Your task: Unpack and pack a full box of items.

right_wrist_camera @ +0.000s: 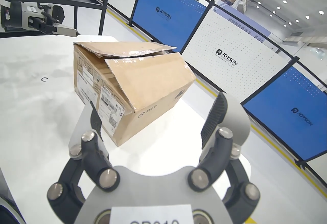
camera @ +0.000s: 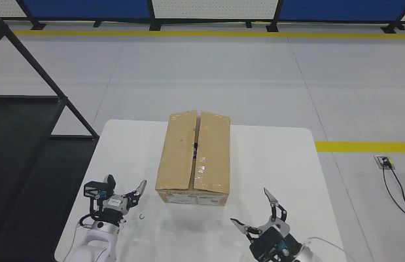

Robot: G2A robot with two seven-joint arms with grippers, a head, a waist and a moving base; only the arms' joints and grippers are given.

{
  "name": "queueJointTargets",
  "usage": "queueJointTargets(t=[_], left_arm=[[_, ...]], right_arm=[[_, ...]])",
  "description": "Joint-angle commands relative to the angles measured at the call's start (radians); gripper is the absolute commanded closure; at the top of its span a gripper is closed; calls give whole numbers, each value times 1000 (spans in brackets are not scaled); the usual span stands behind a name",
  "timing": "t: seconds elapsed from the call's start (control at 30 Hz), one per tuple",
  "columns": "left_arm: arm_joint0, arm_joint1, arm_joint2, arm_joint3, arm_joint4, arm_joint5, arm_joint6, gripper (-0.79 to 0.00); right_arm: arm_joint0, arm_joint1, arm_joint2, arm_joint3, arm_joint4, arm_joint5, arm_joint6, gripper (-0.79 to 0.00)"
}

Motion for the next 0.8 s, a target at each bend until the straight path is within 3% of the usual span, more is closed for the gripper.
queueJointTargets(t=[0.0,0.3,0.77], left_arm=[[-8,-1,8,2,1,1,-10,-785],[-50,-11,65,25,56,34,-31,-785],[-48,-19,110,28,80,2,-28,-785]], right_arm=[[25,-2,-33,14,-27,-12,7,-785],[209,-37,-229,104,-164,83,143,-785],[359,-84,-359,245,-295,222,254,-785]])
